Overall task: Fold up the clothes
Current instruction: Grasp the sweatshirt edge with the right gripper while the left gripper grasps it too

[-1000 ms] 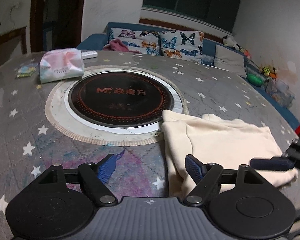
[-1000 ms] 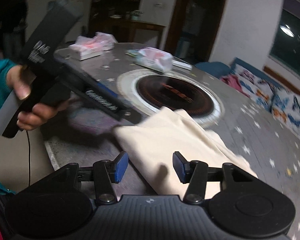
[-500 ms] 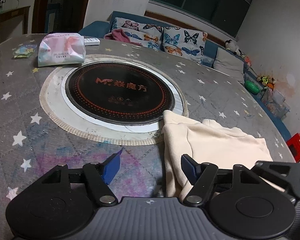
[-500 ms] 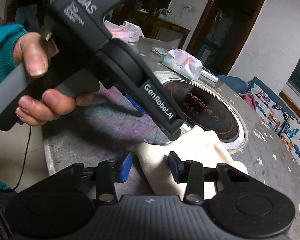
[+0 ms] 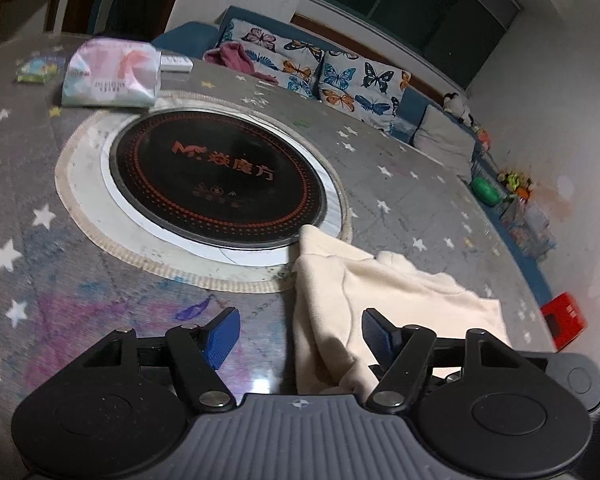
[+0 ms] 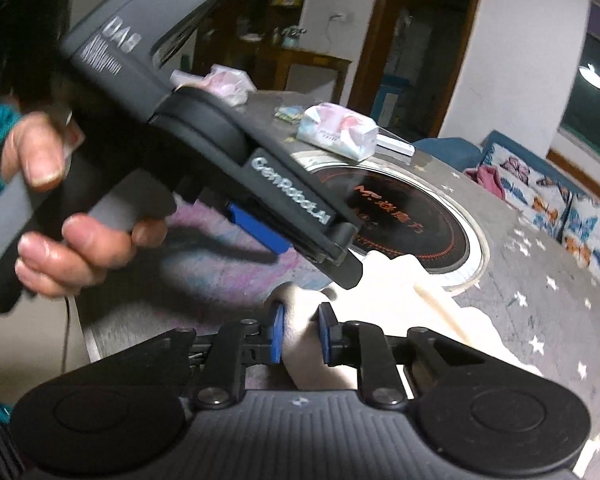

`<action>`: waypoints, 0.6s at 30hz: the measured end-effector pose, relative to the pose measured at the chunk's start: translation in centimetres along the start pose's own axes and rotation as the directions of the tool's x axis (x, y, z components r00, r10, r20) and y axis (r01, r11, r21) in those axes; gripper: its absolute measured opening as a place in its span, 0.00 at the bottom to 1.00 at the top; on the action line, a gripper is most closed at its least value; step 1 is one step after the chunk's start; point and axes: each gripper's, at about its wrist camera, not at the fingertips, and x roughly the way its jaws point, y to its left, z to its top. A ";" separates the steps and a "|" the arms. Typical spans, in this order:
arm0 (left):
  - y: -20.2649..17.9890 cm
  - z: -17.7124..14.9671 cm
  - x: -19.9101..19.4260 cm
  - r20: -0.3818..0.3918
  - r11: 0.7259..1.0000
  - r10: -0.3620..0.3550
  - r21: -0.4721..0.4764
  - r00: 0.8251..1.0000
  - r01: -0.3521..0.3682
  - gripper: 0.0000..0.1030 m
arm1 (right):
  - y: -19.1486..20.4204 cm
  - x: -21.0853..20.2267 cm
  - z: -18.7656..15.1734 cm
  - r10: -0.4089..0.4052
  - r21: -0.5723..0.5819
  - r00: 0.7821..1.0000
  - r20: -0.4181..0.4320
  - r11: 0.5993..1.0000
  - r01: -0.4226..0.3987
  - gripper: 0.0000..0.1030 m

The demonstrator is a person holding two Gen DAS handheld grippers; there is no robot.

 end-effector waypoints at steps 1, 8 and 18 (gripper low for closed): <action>0.1 0.1 0.1 -0.003 1.000 -0.013 -0.019 1.000 0.013 0.68 | -0.3 -0.2 0.0 0.005 0.022 1.000 0.006 1.000 -0.006 0.15; 0.5 0.4 1.2 -0.030 0.983 -0.100 -0.159 0.995 0.094 0.68 | -1.9 -1.5 0.3 0.023 0.104 0.999 0.050 0.994 -0.028 0.15; 0.4 -0.2 3.5 -0.079 0.952 -0.186 -0.263 0.979 0.160 0.31 | -1.7 -3.2 0.0 0.057 0.108 0.995 0.083 0.992 -0.065 0.14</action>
